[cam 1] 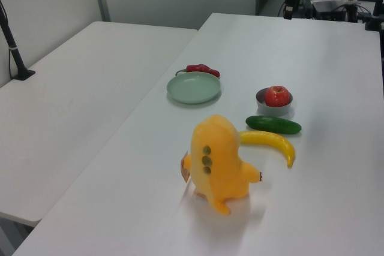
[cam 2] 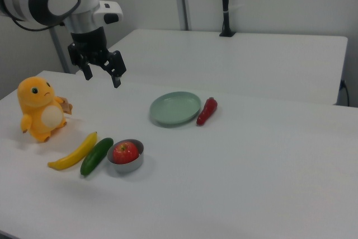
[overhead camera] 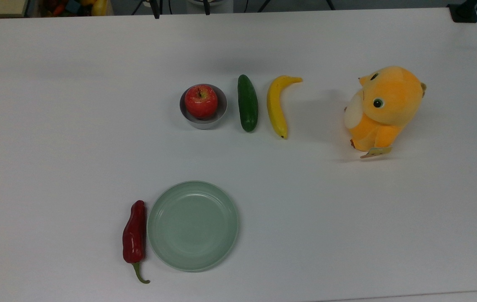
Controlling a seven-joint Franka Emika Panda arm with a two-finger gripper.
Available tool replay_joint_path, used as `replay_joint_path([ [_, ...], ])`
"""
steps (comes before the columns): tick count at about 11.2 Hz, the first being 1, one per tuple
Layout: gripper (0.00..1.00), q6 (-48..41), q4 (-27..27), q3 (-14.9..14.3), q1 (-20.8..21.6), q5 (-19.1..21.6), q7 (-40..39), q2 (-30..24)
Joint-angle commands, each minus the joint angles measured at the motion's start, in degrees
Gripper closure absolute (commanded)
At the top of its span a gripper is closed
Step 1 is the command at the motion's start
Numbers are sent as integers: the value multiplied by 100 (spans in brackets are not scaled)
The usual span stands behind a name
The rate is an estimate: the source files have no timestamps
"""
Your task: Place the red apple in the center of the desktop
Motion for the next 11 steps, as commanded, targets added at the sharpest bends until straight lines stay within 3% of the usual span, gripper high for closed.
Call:
replay_joint_path([
  [1, 0, -72, 24, -127, 126, 40, -120, 29],
  [7, 0, -379, -20, -127, 126, 23, -277, 47],
  [11, 0, -512, -450, 57, 126, -48, -419, 213],
])
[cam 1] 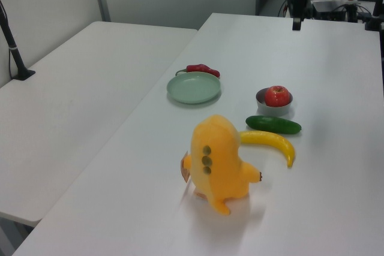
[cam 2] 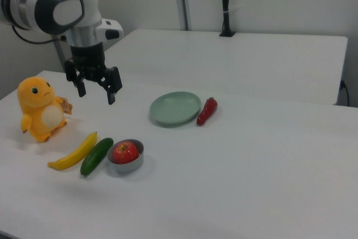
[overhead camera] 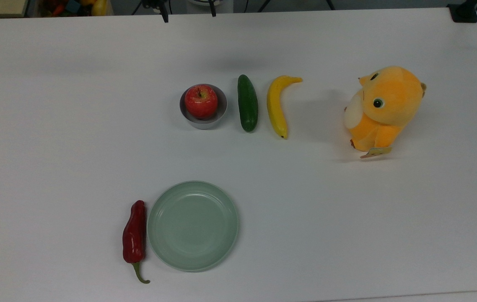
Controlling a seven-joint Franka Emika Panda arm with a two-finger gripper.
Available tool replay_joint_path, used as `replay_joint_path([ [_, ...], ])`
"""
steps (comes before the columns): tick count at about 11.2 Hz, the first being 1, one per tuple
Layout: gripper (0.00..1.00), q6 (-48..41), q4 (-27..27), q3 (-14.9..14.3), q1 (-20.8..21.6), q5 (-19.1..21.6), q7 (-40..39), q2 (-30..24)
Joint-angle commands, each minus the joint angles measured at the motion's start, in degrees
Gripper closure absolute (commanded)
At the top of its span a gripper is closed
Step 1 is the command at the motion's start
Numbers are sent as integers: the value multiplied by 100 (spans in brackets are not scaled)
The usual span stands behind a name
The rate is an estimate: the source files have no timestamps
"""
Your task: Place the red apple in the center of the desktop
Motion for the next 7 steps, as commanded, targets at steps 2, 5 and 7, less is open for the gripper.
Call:
replay_joint_path([
  [2, 0, 85, -362, 162, 74, -45, -139, 342],
  [5, 0, 952, -880, 251, 82, -36, -86, 553],
  [7, 0, 1498, -1205, 303, 82, -36, -86, 615],
])
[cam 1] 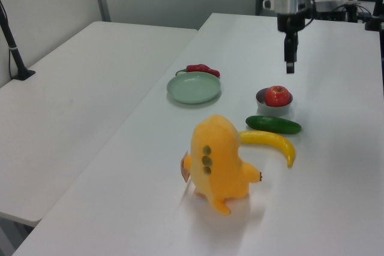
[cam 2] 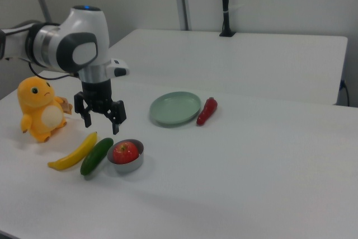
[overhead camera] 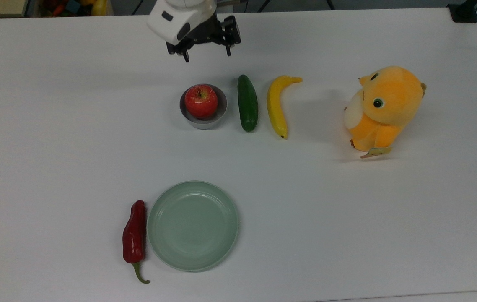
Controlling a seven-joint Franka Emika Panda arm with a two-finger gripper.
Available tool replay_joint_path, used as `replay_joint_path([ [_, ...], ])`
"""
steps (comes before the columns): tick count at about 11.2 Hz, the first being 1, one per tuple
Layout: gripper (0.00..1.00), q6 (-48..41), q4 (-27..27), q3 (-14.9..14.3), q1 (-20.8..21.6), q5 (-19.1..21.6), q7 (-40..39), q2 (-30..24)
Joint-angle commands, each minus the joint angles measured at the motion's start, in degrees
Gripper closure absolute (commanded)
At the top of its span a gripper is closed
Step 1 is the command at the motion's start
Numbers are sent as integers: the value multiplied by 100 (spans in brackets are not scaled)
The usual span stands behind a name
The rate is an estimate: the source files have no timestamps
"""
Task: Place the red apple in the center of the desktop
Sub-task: 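Lower the open gripper onto the red apple in the grey bowl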
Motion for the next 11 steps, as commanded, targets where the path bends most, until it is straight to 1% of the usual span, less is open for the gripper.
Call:
replay_joint_path([
  [1, 0, 901, -582, 87, 20, -70, -54, -4],
  [3, 0, 1307, -741, 87, 20, -245, -72, 119],
  [5, 0, 1833, -837, 87, -24, -263, -72, 339],
  [7, 0, 2536, -1057, 87, -42, -377, -72, 462],
  [8, 0, 2739, -1066, 87, -50, -421, -72, 541],
  [9, 0, 2785, -1058, 87, -50, -465, -72, 611],
  [11, 0, 2829, -1128, 87, -42, -763, -63, 682],
])
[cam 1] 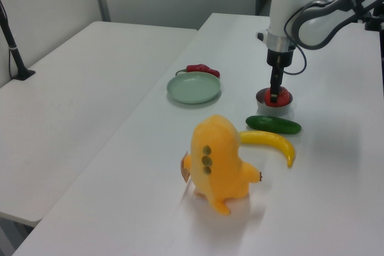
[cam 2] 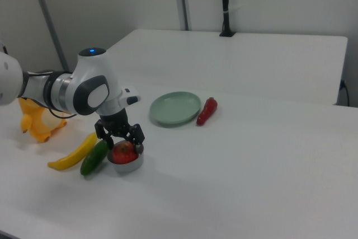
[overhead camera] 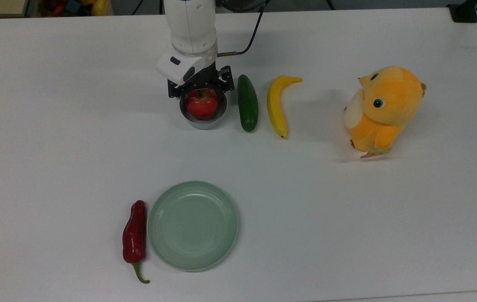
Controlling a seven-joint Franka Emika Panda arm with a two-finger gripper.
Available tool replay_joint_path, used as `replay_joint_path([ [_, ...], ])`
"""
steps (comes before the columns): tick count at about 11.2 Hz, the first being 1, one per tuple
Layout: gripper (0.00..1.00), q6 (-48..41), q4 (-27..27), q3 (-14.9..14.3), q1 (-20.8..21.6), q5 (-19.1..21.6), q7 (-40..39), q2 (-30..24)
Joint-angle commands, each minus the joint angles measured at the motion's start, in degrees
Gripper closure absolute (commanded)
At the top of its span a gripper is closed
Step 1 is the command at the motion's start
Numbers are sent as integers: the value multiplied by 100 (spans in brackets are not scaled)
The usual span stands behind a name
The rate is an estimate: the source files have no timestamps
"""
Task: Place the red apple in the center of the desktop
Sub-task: 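Lower the open gripper onto the red apple in the grey bowl, then close the gripper on the apple and lift it out of the bowl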
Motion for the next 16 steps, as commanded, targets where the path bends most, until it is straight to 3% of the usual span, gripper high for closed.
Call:
replay_joint_path([
  [1, 2, 205, -157, 10, -15, -268, -71, 18],
  [2, 20, 197, -148, 10, -24, -268, -62, 18],
  [3, 51, 188, -148, 19, -24, -268, -45, 10],
  [5, 80, 118, -148, 10, -24, -268, -97, -25],
  [6, 85, 91, -122, 19, -33, -268, -97, -52],
  [10, 85, -531, 132, 19, -33, -259, -97, -359],
  [14, 84, -2243, 1369, -7, -138, -154, -89, -579],
  [16, 84, -2982, 2186, -95, -243, 12, -89, -396],
])
